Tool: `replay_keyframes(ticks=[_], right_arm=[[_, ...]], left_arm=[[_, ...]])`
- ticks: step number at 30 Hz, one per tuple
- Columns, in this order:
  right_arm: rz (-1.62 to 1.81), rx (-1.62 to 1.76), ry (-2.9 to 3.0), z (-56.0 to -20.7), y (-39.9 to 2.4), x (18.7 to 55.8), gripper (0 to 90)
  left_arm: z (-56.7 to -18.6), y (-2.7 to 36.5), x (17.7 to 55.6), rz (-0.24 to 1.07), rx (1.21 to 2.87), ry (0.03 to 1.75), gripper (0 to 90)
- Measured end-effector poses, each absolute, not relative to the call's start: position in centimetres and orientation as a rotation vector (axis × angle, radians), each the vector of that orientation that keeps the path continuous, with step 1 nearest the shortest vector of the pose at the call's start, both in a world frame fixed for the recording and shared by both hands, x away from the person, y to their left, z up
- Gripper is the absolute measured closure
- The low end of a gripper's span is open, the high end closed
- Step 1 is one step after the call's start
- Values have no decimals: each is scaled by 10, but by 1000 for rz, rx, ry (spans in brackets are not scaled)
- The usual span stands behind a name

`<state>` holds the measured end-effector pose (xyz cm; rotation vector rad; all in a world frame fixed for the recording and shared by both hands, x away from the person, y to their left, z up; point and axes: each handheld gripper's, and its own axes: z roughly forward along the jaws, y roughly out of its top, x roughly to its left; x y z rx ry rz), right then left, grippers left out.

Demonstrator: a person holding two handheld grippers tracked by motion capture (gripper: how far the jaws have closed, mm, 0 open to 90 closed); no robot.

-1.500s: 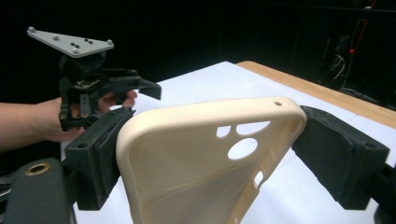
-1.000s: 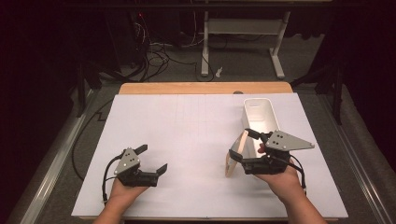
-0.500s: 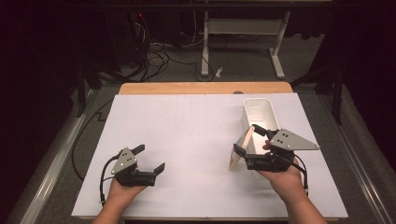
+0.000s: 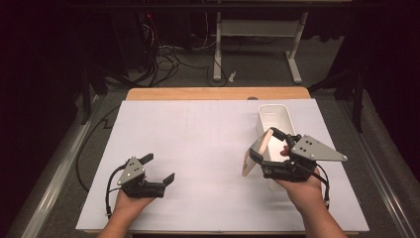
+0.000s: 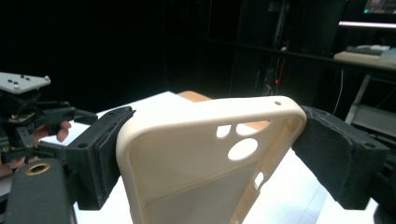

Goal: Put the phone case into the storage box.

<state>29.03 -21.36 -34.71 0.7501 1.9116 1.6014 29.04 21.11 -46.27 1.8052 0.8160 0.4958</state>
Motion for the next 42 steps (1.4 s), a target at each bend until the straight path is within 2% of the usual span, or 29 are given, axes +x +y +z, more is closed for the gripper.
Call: replay_keyframes(ticks=[18, 42], right_arm=[[1652, 772, 1765, -323, -233, 281, 148], [1606, 840, 1637, -312, -264, 283, 149]], left_arm=[[-463, 210, 290, 507, 1817, 805, 2], [-463, 210, 290, 506, 1809, 808, 2]])
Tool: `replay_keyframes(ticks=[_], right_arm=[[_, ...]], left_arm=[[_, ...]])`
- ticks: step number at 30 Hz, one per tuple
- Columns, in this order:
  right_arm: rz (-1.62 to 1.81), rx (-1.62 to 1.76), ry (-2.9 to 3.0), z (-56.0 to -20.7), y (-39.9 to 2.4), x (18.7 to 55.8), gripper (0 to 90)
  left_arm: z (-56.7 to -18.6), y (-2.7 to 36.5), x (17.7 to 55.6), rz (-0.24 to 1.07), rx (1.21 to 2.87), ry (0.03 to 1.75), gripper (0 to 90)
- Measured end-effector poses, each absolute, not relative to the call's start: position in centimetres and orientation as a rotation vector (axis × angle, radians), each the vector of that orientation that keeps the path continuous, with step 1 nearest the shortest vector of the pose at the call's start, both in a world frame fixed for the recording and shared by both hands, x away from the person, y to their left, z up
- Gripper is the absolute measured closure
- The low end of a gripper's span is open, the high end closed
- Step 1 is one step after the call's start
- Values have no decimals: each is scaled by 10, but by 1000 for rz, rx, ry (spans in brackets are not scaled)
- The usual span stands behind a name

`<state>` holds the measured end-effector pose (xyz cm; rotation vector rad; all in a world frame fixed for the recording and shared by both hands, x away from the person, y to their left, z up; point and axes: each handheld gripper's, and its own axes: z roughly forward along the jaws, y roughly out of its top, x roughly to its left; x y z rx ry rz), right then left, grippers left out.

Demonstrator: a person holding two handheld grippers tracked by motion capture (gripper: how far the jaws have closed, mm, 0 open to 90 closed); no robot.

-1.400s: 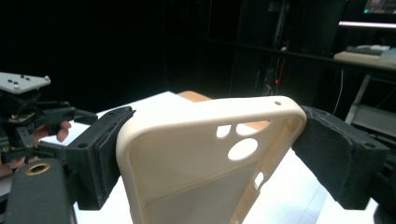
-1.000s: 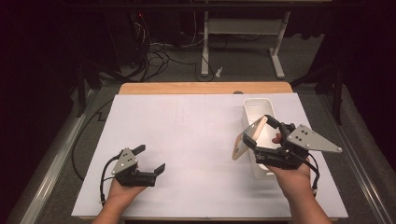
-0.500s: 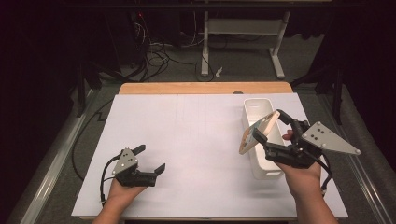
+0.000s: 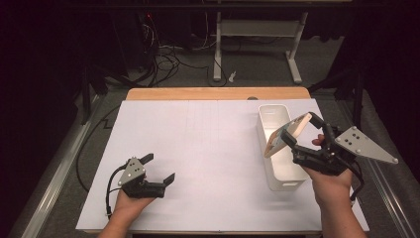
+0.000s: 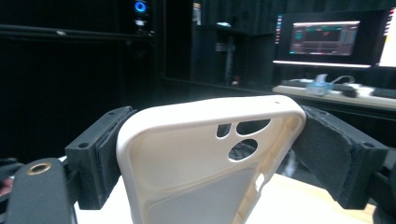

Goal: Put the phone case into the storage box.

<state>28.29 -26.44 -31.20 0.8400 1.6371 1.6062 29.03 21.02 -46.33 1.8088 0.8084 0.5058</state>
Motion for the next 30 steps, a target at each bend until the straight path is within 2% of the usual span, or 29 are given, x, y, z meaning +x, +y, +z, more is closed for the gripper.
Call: replay_keyframes(ticks=[13, 30], right_arm=[[1565, 911, 1597, -318, -284, 290, 149], [1531, 941, 1584, -321, -290, 292, 149]], left_arm=[[-463, 208, 290, 493, 1806, 794, 2], [-461, 212, 290, 475, 1769, 808, 2]])
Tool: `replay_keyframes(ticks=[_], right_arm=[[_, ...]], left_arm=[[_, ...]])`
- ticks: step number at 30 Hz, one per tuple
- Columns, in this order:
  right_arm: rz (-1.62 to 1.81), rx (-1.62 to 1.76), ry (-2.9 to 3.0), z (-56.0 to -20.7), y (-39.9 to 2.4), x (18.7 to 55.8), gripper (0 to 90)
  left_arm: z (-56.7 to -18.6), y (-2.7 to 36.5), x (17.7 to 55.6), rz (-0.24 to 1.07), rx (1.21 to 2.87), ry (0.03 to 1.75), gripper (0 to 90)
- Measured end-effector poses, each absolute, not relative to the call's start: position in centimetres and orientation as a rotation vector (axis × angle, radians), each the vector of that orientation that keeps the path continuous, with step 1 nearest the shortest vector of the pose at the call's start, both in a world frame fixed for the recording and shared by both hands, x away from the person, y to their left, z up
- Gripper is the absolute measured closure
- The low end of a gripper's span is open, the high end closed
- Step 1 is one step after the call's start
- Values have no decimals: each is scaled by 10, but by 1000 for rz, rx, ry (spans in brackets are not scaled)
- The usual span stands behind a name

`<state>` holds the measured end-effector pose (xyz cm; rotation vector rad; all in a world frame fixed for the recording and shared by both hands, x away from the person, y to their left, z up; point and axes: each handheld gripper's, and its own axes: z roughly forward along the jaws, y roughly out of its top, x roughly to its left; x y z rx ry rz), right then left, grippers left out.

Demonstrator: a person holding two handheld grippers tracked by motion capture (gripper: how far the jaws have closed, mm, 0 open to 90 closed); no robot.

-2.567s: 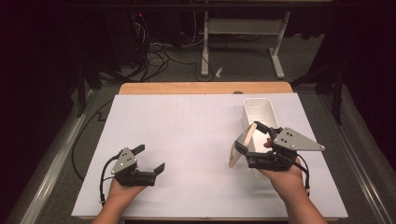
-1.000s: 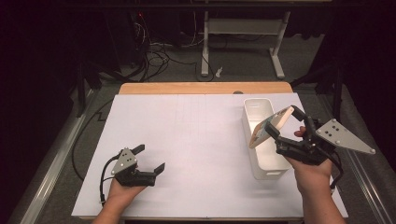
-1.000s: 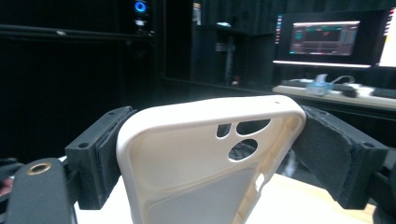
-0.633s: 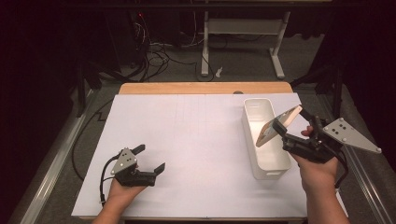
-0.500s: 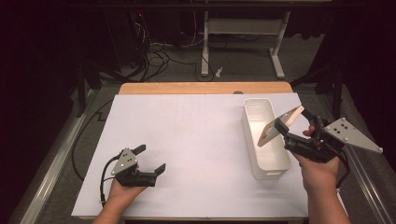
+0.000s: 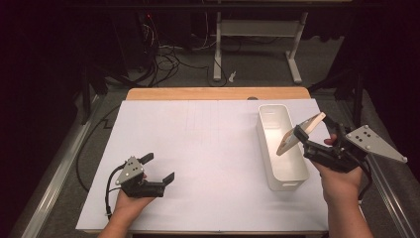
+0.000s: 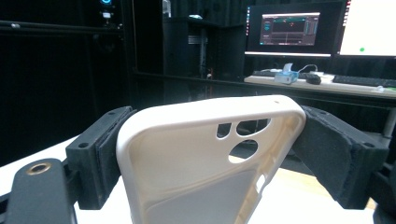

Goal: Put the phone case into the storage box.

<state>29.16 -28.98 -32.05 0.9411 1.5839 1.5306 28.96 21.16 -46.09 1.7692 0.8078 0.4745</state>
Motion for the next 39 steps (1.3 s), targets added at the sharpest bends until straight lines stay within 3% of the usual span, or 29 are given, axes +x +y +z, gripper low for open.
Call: replay_keyframes(ticks=[39], right_arm=[[1348, 1039, 1648, -332, -265, 331, 146]], left_arm=[[-457, 210, 288, 471, 1770, 773, 2]])
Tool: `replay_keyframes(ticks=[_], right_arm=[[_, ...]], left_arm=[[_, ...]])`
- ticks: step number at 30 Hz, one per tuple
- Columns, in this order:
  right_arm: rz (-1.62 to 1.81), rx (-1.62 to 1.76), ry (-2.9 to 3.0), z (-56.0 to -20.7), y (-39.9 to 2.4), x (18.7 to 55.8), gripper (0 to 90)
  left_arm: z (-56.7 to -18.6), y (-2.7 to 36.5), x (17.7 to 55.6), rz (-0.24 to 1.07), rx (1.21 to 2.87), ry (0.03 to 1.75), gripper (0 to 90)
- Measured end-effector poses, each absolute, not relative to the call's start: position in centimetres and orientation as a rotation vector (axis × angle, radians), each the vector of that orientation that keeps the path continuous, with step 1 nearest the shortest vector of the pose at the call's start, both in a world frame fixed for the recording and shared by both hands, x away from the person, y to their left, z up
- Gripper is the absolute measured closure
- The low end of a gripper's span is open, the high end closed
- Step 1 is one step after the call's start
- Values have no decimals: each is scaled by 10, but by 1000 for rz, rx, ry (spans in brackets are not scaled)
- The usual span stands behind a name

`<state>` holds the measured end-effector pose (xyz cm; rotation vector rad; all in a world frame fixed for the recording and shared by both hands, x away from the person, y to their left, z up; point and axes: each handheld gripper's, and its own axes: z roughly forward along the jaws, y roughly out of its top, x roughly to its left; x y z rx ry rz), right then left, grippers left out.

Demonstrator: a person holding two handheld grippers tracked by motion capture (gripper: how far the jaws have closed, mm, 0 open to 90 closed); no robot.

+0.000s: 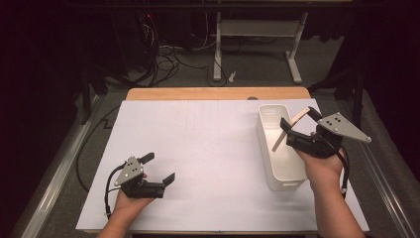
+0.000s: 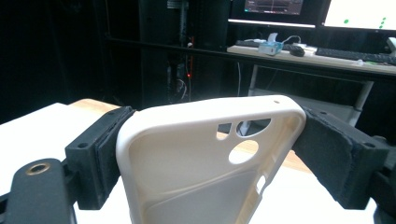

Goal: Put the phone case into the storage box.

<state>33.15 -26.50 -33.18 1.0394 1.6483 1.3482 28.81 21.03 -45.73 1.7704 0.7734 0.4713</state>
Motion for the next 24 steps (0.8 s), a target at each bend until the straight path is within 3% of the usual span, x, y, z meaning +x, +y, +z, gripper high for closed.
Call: replay_keyframes(ticks=[24], right_arm=[[1285, 1102, 1658, -335, -248, 372, 145]], left_arm=[[-453, 211, 287, 476, 1749, 753, 2]])
